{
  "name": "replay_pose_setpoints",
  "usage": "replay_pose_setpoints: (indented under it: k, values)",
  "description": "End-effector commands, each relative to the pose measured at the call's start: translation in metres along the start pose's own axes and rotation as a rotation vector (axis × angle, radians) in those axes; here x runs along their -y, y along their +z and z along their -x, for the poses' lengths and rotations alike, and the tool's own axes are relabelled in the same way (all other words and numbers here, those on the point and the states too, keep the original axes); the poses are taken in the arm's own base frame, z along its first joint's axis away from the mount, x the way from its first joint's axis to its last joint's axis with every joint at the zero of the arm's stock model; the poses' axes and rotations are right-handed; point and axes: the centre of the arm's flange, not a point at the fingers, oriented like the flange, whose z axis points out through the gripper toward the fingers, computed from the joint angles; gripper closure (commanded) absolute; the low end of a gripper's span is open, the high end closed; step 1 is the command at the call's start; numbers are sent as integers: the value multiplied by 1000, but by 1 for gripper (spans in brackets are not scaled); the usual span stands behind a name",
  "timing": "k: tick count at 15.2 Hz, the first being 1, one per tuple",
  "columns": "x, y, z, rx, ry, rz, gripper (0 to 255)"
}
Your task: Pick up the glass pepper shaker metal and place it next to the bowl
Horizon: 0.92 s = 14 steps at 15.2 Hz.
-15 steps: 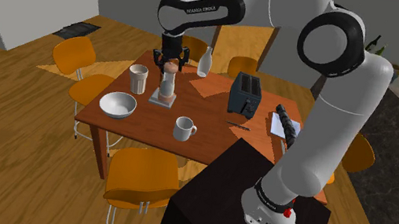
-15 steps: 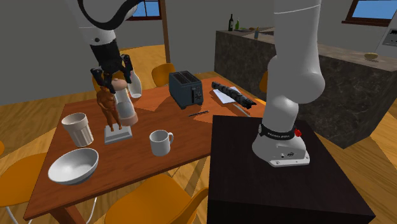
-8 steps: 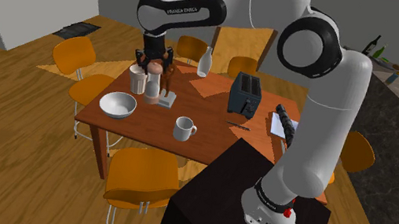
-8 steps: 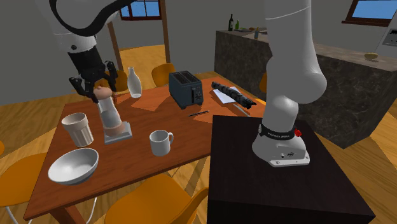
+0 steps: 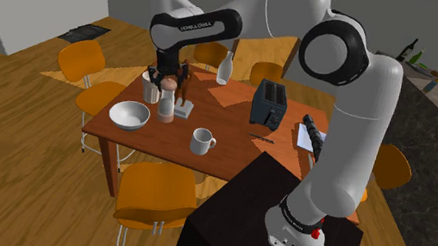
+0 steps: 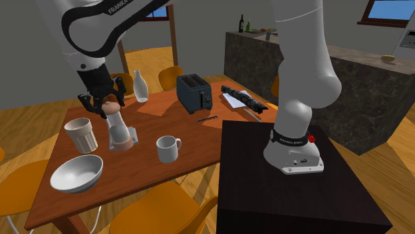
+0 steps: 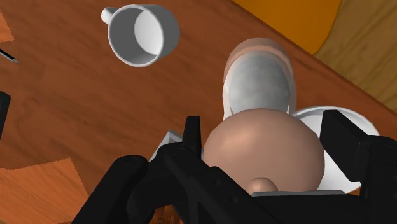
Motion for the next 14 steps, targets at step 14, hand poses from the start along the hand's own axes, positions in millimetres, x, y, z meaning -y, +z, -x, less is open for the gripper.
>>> replay_pose_setpoints:
  k: [14]
  values:
    - [12, 79, -1, -1, 0, 0, 255]
